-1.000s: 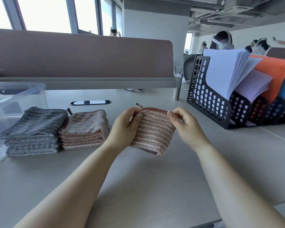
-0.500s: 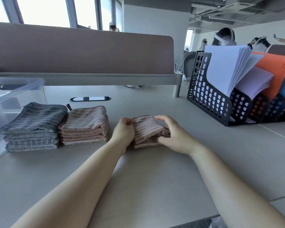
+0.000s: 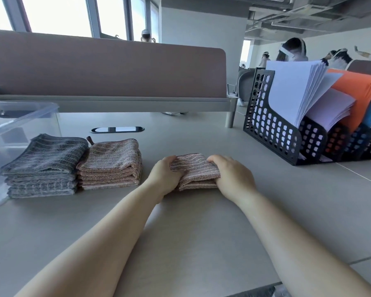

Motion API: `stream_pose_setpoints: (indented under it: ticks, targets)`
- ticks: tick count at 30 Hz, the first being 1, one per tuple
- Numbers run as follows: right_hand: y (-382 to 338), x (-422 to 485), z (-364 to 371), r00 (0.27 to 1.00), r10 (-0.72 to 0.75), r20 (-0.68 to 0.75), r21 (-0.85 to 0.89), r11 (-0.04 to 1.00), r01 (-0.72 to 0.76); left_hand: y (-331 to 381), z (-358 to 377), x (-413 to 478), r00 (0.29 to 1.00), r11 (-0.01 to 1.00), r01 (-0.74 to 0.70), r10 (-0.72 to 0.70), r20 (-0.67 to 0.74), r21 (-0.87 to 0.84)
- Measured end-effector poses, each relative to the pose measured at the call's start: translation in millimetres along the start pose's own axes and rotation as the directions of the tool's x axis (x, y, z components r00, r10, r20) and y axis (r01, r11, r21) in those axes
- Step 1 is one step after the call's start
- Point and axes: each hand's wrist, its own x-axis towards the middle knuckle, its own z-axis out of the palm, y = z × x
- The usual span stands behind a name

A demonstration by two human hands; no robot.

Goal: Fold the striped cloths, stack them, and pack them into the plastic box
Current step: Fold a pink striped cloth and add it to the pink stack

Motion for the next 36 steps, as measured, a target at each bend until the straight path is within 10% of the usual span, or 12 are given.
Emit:
stream_pose_setpoints:
  ticks: [8,14,26,31,36]
  targets:
    - [-10,2,-7,0.959,-0.243,0.144,0.288,0.938,0.194,6,-5,0,0.987,0.935,-0.153,0.127,0.099,0.319]
    - [-12,5,14,0.888,-0.098,0.449,-0.016,0.993,0.118,7,7,-9,0.937,0.680,-0.343,0.295,0.186,0.647]
    - [0,6,14,0.880,0.047,0.472,-0.085,0.996,-0.007,3,1,-14,0.973,0.720,-0.093,-0.080,0.215,0.687]
    - [1,8,11,0.954,0.184,0.238,0.015,0.981,-0.193,4,2,-15,0.984,0.783,-0.021,-0.094,0.152,0.621]
    - [-5,10,4,0.953,0.245,0.180,0.491,0.817,-0.303,7,-6,-20,0.997,0.927,-0.044,0.016,0.075,0.373]
